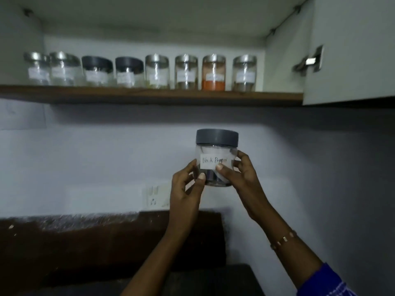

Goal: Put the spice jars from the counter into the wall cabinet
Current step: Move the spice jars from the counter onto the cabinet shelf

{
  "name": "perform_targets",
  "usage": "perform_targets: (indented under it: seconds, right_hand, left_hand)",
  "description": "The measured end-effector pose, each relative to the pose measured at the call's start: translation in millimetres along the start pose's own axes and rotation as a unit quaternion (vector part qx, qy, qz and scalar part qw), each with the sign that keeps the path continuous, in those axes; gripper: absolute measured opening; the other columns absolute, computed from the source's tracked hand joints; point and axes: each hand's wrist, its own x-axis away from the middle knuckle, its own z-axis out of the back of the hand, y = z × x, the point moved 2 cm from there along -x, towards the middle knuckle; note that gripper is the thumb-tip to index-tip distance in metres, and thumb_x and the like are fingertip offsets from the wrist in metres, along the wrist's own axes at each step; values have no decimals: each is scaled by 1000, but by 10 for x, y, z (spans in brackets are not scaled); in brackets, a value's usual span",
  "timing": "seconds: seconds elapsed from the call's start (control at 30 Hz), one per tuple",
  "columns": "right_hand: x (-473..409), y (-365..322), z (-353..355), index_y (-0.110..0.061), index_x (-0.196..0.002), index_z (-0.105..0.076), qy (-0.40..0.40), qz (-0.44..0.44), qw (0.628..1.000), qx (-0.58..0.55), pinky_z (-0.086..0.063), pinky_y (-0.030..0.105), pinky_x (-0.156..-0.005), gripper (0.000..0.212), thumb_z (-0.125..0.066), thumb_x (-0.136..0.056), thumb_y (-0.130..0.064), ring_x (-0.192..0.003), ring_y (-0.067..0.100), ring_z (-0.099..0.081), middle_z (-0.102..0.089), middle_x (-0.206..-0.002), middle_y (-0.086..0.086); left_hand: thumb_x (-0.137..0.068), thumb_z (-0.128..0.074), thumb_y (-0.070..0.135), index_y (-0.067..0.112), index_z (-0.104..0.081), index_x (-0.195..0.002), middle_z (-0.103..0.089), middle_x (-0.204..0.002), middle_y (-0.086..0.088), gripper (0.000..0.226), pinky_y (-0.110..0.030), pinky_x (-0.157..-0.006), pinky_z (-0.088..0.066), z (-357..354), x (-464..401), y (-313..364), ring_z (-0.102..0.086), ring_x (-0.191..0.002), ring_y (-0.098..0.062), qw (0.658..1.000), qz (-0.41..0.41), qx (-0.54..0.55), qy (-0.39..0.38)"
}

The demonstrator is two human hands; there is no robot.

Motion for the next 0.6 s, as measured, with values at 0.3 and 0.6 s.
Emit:
perform_targets:
  seconds: [0.3, 0.6]
  right_hand:
    - [-1092, -1037, 652, -17, -128, -39, 137, 175, 975, 18, -50, 7, -64, 50, -64, -85, -18, -82, 3, -59, -58, -95, -6]
    - [-1883, -1097, 1239, -8, -131, -33, 217, 174, 951, 135, -38, 0, -51, 55, -61, -87, -26, -82, 12, -52, -50, -104, 3]
  left_hand:
    - [-94, -50, 13, 11, -44, -132, -57, -104, 7, 38, 5, -68, -42, -983, -1259, 925, -54, -85, 9, 986, -159, -12, -47]
    - [-91, -55, 14, 10, -45, -131, -61, -122, -15, 42, -17, -65, -46, -1765, -2108, 971, -60, -97, -19, 984, -115, -114, -77]
